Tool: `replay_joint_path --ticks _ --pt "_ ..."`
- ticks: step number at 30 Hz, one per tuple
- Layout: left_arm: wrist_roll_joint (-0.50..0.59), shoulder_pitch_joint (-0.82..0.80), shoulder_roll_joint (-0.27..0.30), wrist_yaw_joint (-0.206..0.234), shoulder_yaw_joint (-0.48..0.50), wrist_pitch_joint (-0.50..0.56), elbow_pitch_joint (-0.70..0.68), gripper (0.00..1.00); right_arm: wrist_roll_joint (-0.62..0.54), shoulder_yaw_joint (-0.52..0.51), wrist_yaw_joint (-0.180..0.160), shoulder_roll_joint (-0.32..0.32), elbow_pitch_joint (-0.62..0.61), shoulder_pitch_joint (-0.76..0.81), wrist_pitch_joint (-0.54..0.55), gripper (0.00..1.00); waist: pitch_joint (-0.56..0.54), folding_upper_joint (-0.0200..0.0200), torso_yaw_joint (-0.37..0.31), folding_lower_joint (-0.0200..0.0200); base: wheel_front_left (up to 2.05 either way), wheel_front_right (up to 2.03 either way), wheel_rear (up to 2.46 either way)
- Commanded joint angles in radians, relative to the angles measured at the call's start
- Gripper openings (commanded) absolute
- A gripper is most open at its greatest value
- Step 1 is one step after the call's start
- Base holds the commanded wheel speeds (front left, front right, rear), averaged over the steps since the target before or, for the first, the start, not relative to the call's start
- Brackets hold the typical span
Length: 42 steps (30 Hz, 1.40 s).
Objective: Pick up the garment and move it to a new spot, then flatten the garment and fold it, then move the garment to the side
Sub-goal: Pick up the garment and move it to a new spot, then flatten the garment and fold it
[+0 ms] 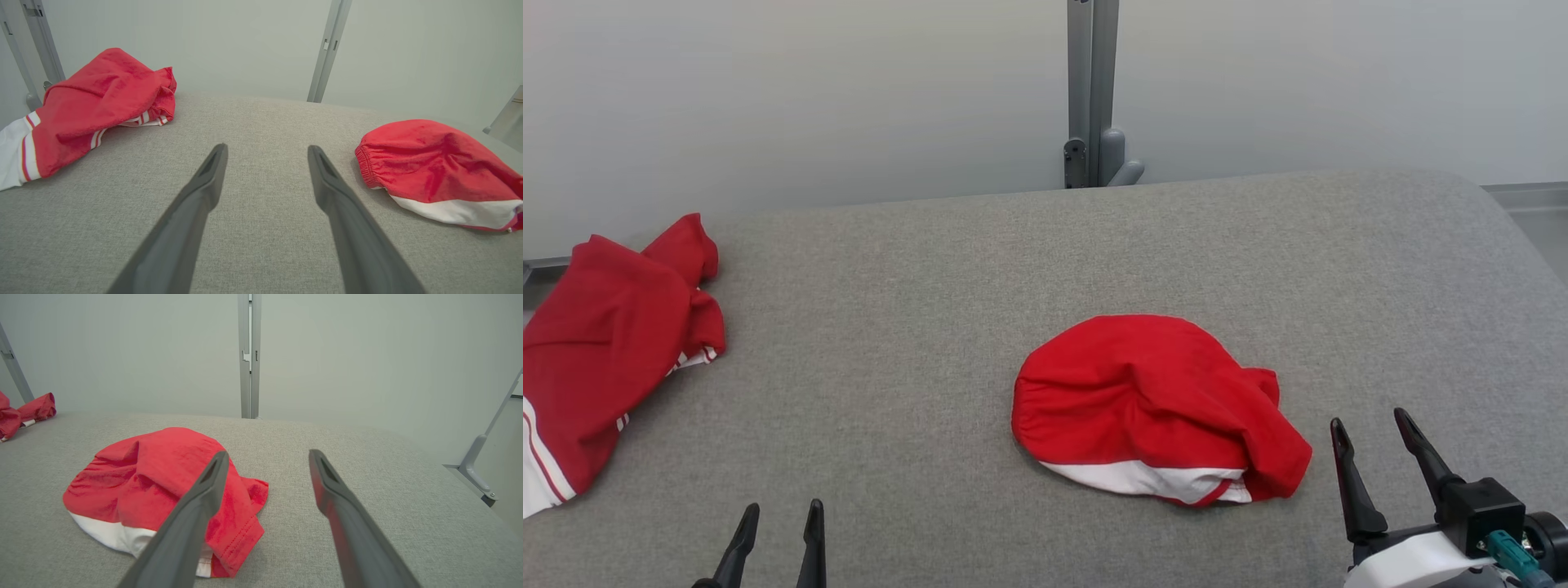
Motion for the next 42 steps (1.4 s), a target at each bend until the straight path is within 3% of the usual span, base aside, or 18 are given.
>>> replay_joint_path --ticks 1,14,23,26,32,42 --pt "0.012 -0.001 -0.004 -0.012 0.013 0.0 0.012 1.0 0.006 -0.003 -0.001 0.004 0.002 0.013 0.0 1.0 -0.001 0.0 -0.001 0.0 0.0 0.0 0.0" --pt "0.043 -0.014 -0.026 -0.039 0.061 0.0 0.043 1.0 0.001 -0.007 -0.001 0.011 0.006 0.01 0.0 1.0 0.009 0.0 -0.003 0.0 0.0 0.0 0.0" --pt "0.052 -0.033 -0.018 -0.042 0.041 0.0 0.042 1.0 0.0 0.001 -0.001 0.007 -0.002 -0.008 0.0 1.0 0.024 0.0 -0.012 0.0 0.0 0.0 0.0" --pt "0.026 -0.058 -0.017 -0.043 -0.018 0.019 0.029 1.0 0.003 0.003 -0.001 0.002 -0.014 -0.02 0.0 1.0 0.041 0.0 -0.02 0.0 0.0 0.0 0.0" --pt "-0.087 -0.171 0.023 -0.042 -0.23 0.134 0.044 1.0 -0.006 0.027 -0.001 0.001 -0.043 -0.055 0.0 1.0 0.118 0.0 -0.049 0.0 0.0 0.0 0.0" --pt "-0.29 -0.439 0.045 -0.043 -0.429 0.183 0.287 1.0 -0.014 0.039 -0.001 0.028 -0.056 -0.134 0.0 1.0 0.28 0.0 -0.124 0.0 0.0 0.0 0.0"
